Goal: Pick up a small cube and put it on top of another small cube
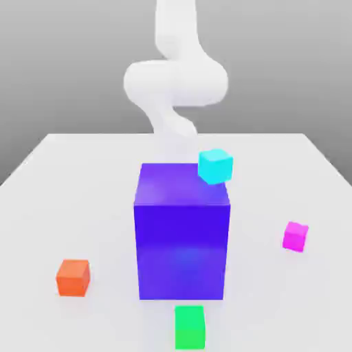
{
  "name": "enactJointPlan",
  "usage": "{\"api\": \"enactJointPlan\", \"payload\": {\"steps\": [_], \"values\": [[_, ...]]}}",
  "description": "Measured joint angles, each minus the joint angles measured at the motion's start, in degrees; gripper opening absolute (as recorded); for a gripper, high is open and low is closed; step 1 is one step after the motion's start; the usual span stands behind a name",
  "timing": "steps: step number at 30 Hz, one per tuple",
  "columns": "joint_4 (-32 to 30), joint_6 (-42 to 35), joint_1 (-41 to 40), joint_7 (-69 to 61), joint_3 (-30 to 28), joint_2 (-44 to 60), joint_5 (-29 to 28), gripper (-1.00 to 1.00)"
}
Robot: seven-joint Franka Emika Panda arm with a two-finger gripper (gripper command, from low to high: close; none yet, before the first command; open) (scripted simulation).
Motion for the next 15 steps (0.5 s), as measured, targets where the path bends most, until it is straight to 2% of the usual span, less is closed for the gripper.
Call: {"api": "enactJointPlan", "payload": {"steps": [15], "values": [[-16.70, 16.59, 19.29, -9.85, 9.54, 23.34, 7.53, 0.00]]}}
